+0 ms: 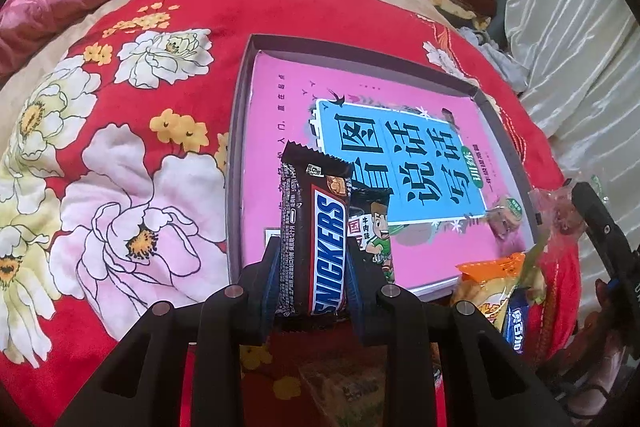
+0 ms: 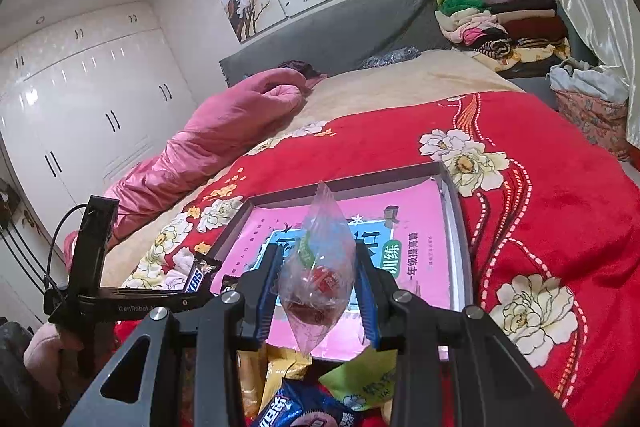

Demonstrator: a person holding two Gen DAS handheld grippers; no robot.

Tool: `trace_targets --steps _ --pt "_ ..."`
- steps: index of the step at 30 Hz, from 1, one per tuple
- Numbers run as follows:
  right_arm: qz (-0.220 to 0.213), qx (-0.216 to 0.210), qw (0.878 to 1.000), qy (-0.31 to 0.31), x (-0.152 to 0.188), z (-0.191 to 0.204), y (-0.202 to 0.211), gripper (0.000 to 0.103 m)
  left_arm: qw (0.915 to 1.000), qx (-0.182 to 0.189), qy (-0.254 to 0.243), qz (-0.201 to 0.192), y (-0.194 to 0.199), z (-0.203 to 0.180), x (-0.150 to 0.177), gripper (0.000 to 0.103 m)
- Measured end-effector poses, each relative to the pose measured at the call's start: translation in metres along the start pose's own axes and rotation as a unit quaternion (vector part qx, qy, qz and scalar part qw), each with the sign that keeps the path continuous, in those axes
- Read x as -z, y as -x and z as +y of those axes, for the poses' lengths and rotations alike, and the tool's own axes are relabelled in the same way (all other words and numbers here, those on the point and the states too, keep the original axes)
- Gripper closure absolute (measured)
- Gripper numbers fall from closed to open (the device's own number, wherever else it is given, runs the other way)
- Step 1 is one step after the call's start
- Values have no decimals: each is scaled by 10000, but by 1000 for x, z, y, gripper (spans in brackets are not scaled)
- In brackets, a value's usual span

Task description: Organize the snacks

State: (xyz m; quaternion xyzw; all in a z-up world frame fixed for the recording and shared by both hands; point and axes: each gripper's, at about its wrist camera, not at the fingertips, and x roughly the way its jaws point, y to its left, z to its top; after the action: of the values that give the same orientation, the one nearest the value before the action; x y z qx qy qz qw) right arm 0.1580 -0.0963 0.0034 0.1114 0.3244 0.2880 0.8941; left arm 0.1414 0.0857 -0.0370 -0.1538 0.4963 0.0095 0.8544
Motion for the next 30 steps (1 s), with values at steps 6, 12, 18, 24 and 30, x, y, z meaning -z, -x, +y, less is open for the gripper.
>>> trace_targets --steps 6,12,18,24,30 --pt "118 -28 9999 -72 1 -4 -12 67 10000 1 -17 2 -3 -3 -1 73" --pt "357 -16 9993 -135 6 -8 -27 67 10000 57 -24 11 -5 -8 -2 73" --pt "514 -31 9986 -139 11 -9 -35 67 9999 159 -57 31 -7 -13 -1 73" --pt "584 -75 9982 -68 13 -5 -40 67 9998 202 -41 30 -7 -14 0 73" --pt "539 51 9985 -56 11 -7 -42 67 10000 63 40 -56 -2 -6 -3 73"
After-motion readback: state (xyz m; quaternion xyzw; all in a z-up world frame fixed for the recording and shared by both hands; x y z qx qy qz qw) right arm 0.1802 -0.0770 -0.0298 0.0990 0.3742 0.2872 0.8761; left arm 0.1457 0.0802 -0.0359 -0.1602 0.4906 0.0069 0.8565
